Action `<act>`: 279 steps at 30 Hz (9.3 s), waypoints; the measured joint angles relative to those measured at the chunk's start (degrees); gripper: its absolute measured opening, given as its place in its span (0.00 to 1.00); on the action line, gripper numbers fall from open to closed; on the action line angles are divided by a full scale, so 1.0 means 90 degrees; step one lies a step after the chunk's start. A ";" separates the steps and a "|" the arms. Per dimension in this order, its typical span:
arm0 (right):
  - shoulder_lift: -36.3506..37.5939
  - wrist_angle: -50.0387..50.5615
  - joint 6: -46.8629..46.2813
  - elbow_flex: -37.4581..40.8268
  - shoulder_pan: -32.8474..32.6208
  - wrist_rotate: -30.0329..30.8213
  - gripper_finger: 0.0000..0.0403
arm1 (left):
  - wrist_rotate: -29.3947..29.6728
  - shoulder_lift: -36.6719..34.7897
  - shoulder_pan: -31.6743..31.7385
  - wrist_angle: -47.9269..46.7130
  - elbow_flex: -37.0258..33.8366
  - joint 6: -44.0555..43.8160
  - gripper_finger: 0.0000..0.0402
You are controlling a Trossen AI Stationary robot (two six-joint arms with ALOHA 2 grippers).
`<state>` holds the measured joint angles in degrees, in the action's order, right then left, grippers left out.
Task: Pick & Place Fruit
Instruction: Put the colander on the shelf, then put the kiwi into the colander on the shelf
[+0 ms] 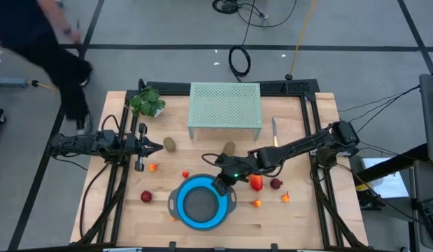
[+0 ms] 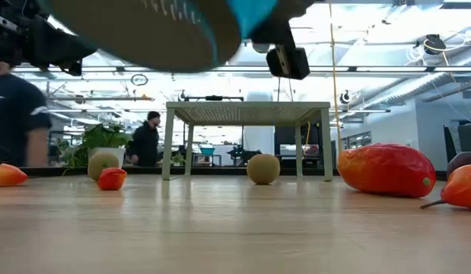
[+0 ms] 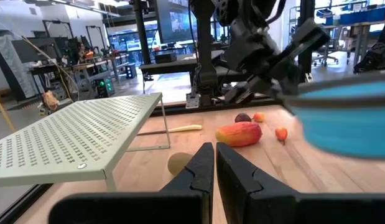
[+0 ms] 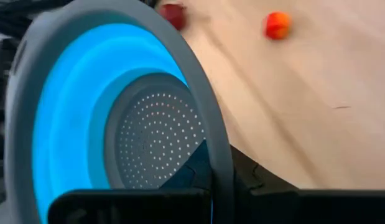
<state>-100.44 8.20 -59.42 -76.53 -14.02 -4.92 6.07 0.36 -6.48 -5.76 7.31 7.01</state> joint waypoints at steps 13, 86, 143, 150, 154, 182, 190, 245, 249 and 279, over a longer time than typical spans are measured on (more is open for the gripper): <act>0.0832 0.0752 -0.0133 0.0010 -0.0158 -0.0465 0.01 | -0.0003 0.0000 0.0000 0.0002 0.0000 0.0022 0.05; 0.2561 0.1505 0.2817 -0.0634 0.4522 -0.0292 0.01 | -0.0007 0.0002 0.0001 0.0004 0.0000 -0.0355 0.05; 0.0016 0.3881 0.3491 -0.2556 0.5569 -0.1037 0.01 | -0.0001 0.0001 0.0001 0.0002 0.0000 -0.0357 0.05; 0.0012 0.3704 0.3343 -0.2436 0.5618 -0.1347 0.01 | -0.0005 0.0001 0.0000 0.0002 0.0000 -0.0357 0.05; 0.0012 0.3705 0.3281 -0.2436 0.5683 -0.1458 0.02 | -0.0005 0.0002 0.0002 0.0002 0.0000 -0.0357 0.05; 0.0012 0.3399 0.3535 -0.2436 0.5690 -0.1253 0.26 | -0.0010 0.0002 0.0002 0.0005 0.0000 -0.0357 0.05; 0.0012 0.3399 0.3836 -0.2436 0.5790 -0.1006 0.31 | -0.0012 0.0002 0.0002 0.0005 0.0000 -0.0357 0.05; 0.3414 0.3418 0.5333 -0.1403 0.3834 0.0740 0.00 | -0.0007 0.0000 0.0002 0.0002 0.0000 -0.0500 0.05; 0.3949 0.2664 0.5171 -0.0560 0.3619 0.0706 0.00 | -0.0005 0.0000 0.0000 0.0002 0.0000 -0.0483 0.05; 0.6851 0.0589 0.4663 0.2887 0.2329 0.0708 0.00 | 0.0002 0.0001 0.0001 0.0000 0.0000 -0.0476 0.05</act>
<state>-38.79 13.50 -17.45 -50.55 6.94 1.45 6.09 0.37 -6.47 -5.76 7.31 2.72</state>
